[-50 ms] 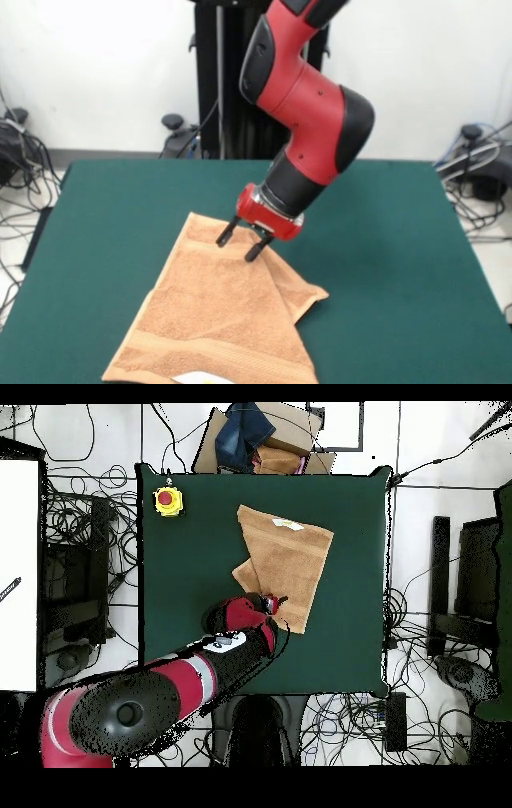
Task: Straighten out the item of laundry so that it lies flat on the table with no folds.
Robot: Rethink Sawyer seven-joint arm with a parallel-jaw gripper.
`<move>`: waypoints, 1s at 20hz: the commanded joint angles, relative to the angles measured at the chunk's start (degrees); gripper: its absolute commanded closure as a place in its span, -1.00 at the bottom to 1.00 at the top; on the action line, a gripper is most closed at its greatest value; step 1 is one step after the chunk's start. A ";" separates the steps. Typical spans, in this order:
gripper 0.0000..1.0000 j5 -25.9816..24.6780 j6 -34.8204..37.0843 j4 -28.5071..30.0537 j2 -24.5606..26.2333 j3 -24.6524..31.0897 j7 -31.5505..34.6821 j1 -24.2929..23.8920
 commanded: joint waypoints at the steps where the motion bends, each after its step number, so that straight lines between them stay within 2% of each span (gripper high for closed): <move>1: -1.00 3.71 2.55 -4.57 -1.65 8.35 13.22 -0.45; 4: -1.00 2.59 1.01 -4.68 -1.87 10.39 12.79 -2.11; 8: -1.00 5.64 2.52 -4.37 -1.49 8.32 14.51 0.72; 12: -1.00 2.46 6.26 0.36 -8.73 9.93 12.69 -0.63; 20: -1.00 4.14 7.24 -1.09 -7.42 9.18 13.36 0.93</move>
